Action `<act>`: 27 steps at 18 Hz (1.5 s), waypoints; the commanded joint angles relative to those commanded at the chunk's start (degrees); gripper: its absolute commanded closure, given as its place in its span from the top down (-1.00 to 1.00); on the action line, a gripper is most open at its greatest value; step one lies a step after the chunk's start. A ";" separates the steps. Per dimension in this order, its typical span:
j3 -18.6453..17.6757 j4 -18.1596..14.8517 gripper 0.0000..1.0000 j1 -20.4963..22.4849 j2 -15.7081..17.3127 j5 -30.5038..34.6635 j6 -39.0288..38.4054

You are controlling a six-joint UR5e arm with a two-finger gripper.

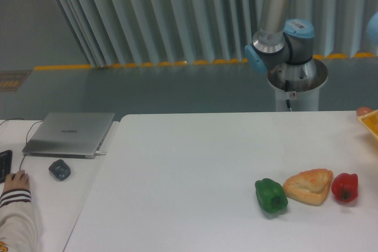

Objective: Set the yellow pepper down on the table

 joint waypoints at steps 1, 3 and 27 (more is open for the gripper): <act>0.00 0.00 1.00 0.00 0.00 0.00 0.00; -0.09 0.00 1.00 0.00 0.17 0.09 0.17; -11.78 0.54 1.00 7.91 7.03 6.92 12.21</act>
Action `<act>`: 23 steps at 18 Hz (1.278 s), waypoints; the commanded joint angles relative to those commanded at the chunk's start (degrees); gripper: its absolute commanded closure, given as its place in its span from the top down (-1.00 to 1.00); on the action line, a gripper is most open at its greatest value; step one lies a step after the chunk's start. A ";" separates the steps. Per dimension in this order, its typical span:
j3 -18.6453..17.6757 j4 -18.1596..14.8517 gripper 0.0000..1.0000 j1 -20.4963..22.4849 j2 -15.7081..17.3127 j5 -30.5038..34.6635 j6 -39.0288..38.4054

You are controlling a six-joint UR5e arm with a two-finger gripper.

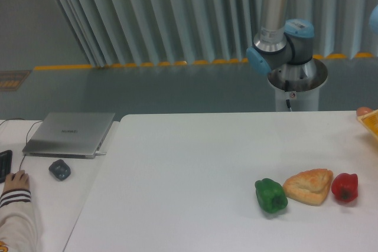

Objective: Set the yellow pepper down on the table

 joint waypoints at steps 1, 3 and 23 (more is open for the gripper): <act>0.26 -1.15 1.00 0.00 0.18 2.20 0.10; -0.17 -2.47 1.00 0.18 0.01 6.51 2.28; -3.87 3.67 1.00 4.66 -4.30 7.49 9.15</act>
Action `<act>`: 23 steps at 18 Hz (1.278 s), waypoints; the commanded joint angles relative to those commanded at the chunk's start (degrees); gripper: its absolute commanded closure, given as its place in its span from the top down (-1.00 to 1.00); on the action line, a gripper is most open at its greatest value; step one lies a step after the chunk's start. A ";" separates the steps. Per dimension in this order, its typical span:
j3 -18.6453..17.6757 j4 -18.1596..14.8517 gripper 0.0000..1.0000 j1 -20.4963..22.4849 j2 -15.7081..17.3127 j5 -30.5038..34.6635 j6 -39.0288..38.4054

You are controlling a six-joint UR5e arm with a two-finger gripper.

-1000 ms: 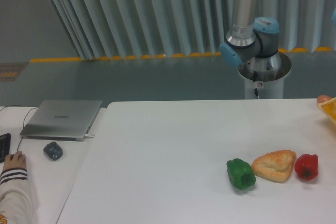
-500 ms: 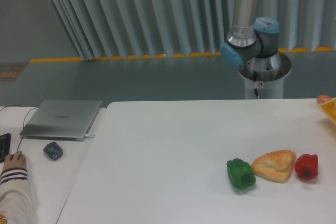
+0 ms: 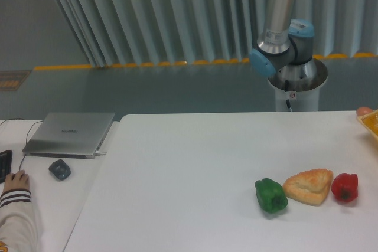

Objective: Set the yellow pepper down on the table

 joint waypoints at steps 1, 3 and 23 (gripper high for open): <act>0.00 0.00 1.00 0.00 -0.09 0.17 0.00; 0.09 0.18 1.00 0.09 -0.44 0.18 0.00; -1.23 0.18 1.00 0.71 -1.15 2.20 -0.44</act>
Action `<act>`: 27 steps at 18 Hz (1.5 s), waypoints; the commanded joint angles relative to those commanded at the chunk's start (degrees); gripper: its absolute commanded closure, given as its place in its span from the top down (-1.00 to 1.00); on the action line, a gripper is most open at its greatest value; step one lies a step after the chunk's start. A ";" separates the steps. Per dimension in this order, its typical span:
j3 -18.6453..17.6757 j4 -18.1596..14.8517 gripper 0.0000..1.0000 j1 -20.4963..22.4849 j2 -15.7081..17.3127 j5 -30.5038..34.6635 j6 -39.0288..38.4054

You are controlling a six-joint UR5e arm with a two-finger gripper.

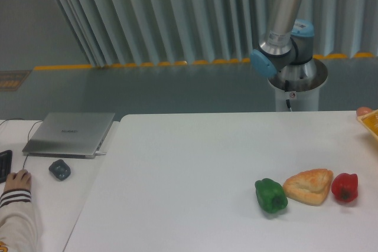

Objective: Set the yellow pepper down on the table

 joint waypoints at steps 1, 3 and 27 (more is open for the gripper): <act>-0.17 0.00 1.00 0.00 0.00 0.00 -0.09; -0.26 0.00 1.00 0.00 -0.18 0.00 -0.09; 8.61 -5.54 -0.44 -0.79 4.74 -19.24 -4.64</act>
